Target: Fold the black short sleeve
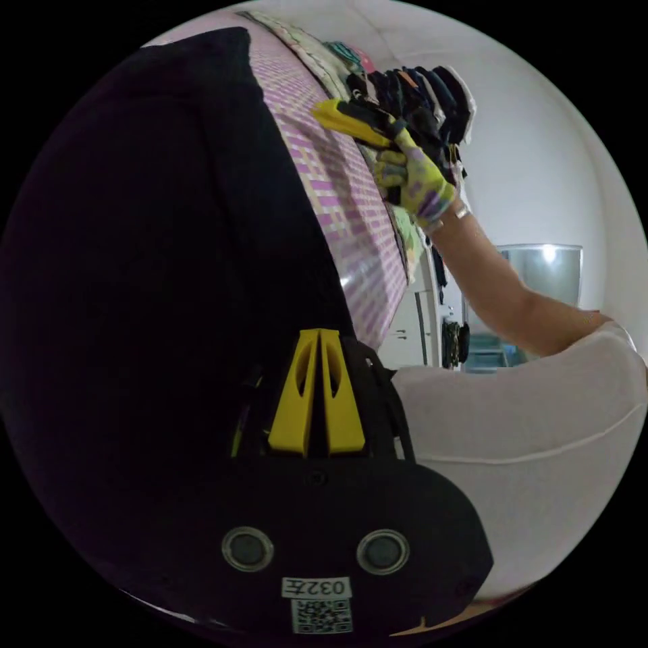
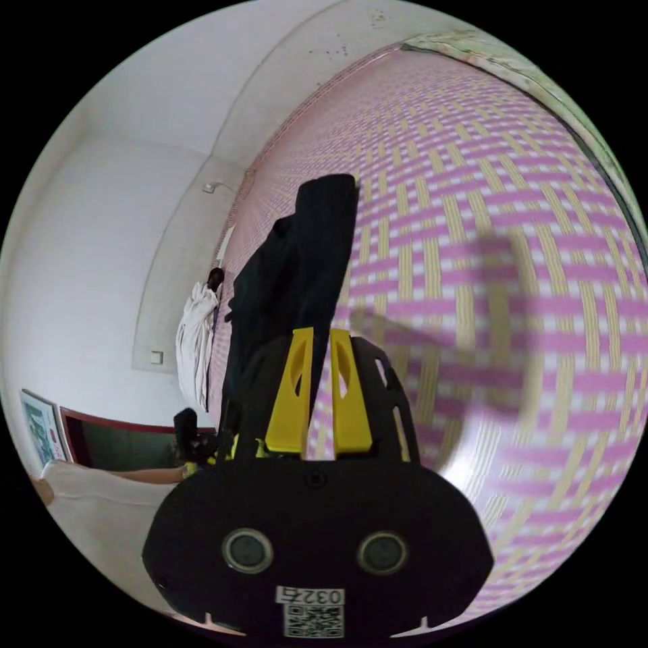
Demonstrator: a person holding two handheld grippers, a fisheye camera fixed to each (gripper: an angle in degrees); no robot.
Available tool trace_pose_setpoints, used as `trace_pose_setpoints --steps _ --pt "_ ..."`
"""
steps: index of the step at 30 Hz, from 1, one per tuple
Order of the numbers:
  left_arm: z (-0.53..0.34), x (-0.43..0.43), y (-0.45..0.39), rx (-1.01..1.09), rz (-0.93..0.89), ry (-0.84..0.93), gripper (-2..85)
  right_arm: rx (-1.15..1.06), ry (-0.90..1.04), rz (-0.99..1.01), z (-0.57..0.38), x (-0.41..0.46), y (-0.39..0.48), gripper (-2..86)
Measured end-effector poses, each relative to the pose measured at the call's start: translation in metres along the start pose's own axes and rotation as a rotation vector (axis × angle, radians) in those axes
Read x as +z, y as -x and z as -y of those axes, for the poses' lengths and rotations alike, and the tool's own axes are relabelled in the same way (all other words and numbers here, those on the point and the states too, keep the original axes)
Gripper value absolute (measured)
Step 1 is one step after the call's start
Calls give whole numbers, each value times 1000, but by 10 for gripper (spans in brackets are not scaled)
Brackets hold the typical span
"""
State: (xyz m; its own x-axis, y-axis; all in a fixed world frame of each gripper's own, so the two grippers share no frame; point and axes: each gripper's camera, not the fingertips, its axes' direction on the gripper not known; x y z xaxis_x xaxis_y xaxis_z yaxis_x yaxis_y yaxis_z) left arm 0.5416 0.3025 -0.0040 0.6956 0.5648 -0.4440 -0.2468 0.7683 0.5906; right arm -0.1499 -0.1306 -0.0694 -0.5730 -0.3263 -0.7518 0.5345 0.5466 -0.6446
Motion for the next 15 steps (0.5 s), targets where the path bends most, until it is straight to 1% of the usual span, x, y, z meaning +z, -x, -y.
trace_pose_setpoints --steps 2,3,5,8,11,15 --pt "-4 -7 1 -66 10 -29 -9 -49 43 7 56 29 0 30" --pt "-5 -9 1 -79 14 -32 -9 -67 56 9 68 37 2 26" --pt "-8 -12 2 -118 23 -34 -9 -129 106 -56 111 69 13 14" --pt "-8 -18 0 -140 19 -33 -9 -142 141 -110 158 103 16 1" --pt "-7 -24 -3 -144 17 -24 -9 -155 155 -189 194 127 18 -7" --pt "-10 -33 1 -173 -18 -45 -9 -173 190 -145 213 144 21 -5"
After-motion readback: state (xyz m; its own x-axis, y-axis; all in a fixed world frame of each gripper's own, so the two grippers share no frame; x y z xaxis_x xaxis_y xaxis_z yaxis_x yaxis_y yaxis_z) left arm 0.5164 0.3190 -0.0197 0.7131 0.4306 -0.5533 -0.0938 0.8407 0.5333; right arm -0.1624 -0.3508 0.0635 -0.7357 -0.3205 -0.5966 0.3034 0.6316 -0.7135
